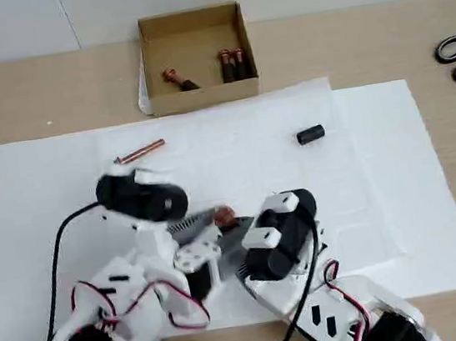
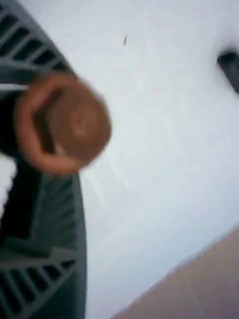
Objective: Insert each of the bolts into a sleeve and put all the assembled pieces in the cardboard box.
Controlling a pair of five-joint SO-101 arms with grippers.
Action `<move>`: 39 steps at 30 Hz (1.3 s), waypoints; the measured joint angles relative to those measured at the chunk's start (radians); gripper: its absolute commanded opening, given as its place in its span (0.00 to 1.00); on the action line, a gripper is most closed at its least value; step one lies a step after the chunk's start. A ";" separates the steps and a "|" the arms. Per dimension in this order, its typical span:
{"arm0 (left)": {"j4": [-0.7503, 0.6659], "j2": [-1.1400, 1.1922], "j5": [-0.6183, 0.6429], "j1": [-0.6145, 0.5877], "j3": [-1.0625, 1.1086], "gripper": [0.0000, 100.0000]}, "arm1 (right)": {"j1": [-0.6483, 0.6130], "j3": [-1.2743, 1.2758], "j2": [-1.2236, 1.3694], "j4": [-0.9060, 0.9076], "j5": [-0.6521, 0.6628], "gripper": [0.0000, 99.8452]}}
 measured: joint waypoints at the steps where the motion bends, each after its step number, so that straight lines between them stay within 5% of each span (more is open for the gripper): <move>1: -0.014 0.000 -0.028 -0.028 0.000 0.21 | -0.003 0.000 0.002 0.000 0.002 0.00; 16: -0.163 0.018 -0.066 -0.158 -0.038 0.21 | -0.002 0.006 0.000 0.000 0.000 0.00; 25: -0.272 0.273 -0.041 -0.439 -0.235 0.21 | 0.146 0.083 0.002 0.000 0.000 0.00; 39: -0.106 0.848 0.012 -0.618 -0.704 0.21 | 0.408 0.089 0.074 0.000 0.000 0.00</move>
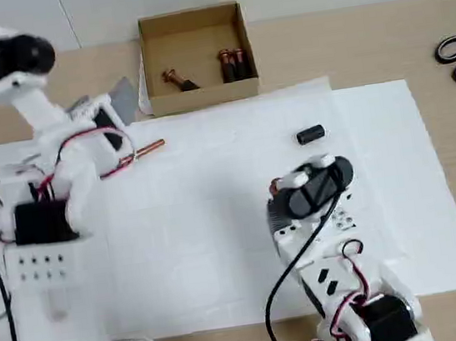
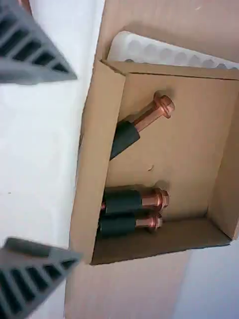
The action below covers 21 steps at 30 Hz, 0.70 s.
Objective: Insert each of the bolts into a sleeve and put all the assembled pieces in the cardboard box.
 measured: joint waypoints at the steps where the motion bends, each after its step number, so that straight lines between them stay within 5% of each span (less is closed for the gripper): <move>1: 0.003 0.031 0.012 0.005 -0.029 0.21 | 0.011 0.000 0.018 0.000 0.000 0.00; 9: 0.029 0.215 0.152 0.086 -0.161 0.21 | 0.130 -0.115 0.221 -0.003 -0.066 0.00; 21: 0.089 0.459 0.173 0.008 -0.275 0.15 | 0.167 -0.511 0.784 -0.181 -0.077 0.00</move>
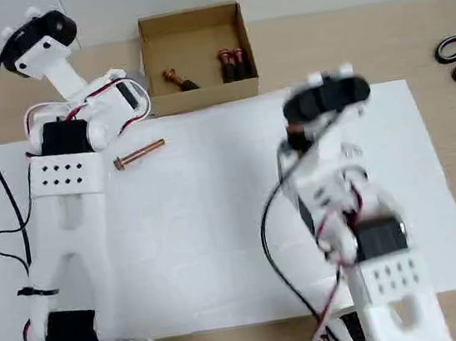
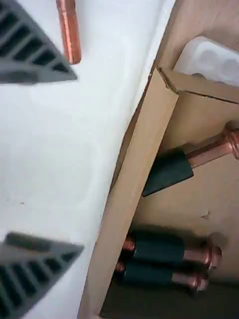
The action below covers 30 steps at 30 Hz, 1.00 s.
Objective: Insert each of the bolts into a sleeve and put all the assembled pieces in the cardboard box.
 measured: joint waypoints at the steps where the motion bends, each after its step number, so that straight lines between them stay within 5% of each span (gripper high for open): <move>1: 0.011 0.002 0.003 0.002 -0.008 0.14 | 0.005 -0.048 0.063 -0.006 -0.005 0.00; 21: 0.091 0.005 -0.100 -0.003 -0.012 0.13 | 0.002 -1.168 1.220 -0.011 -0.060 0.00; 30: 0.114 0.005 -0.100 -0.003 -0.012 0.13 | -0.054 -1.481 1.565 -0.091 -0.060 0.00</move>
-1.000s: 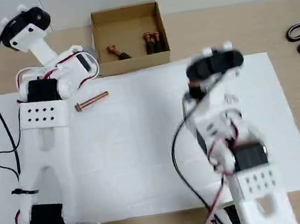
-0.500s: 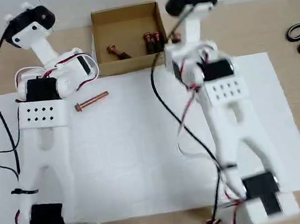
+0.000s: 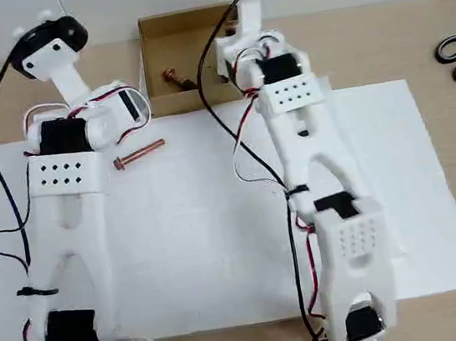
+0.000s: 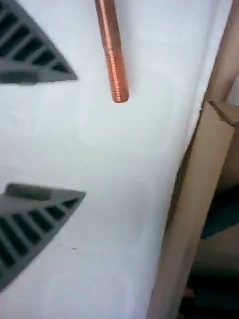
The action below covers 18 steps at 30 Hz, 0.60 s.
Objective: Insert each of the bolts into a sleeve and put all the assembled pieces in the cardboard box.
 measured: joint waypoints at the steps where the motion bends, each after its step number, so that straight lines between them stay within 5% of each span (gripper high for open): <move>1: 0.003 0.000 0.000 0.000 0.000 0.13 | -0.003 -0.020 0.034 -0.023 0.000 0.00; 18: 0.112 0.000 0.000 0.000 0.000 0.13 | -0.038 -0.319 0.508 -0.437 0.164 0.01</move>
